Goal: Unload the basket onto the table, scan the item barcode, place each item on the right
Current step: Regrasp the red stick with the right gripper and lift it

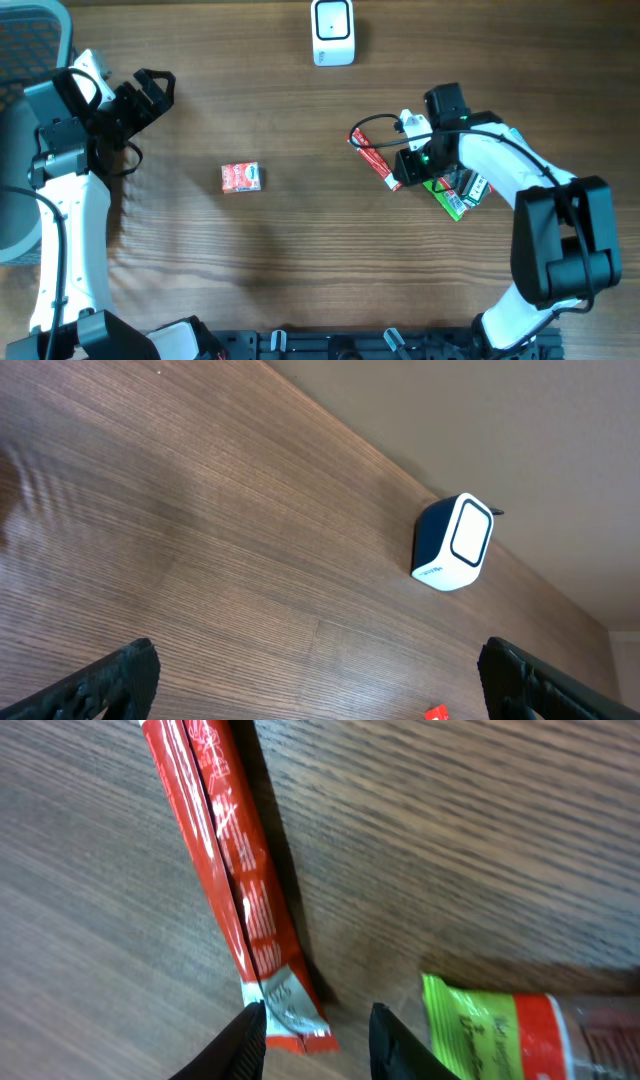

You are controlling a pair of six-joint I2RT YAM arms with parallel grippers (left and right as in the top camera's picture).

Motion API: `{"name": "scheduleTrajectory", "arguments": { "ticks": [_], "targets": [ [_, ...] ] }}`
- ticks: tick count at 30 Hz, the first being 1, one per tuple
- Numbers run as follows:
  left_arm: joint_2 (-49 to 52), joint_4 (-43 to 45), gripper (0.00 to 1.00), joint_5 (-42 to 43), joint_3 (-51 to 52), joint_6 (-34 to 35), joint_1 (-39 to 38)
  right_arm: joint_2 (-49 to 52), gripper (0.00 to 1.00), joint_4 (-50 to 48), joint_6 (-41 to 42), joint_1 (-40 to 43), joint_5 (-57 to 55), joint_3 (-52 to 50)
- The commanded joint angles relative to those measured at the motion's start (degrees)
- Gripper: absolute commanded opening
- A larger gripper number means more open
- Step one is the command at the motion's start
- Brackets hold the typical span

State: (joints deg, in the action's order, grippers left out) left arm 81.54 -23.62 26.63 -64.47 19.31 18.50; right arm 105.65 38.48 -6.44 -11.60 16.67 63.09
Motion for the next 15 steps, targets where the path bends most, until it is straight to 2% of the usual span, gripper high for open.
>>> {"name": "scheduleTrajectory", "arguments": {
  "ticks": [1, 9, 13, 15],
  "targets": [
    [0.0, 0.15, 1.0, 0.26, -0.15, -1.07, 0.15, 1.2, 0.35, -1.79, 3.89, -1.62, -3.65, -0.87],
    [0.0, 0.15, 1.0, 0.28, -0.15, -1.07, 0.15, 3.34, 0.33, -3.08, 7.02, -1.75, -2.6, -0.87],
    [0.0, 0.15, 1.0, 0.28, -0.15, -1.07, 0.15, 3.56, 0.49, -1.07, 8.28, -1.75, -1.57, -0.87],
    [0.0, 0.15, 1.0, 0.26, -0.15, -1.07, 0.15, 3.67, 0.43, -0.92, 9.64, -1.75, -1.62, -1.05]
  ]
}}
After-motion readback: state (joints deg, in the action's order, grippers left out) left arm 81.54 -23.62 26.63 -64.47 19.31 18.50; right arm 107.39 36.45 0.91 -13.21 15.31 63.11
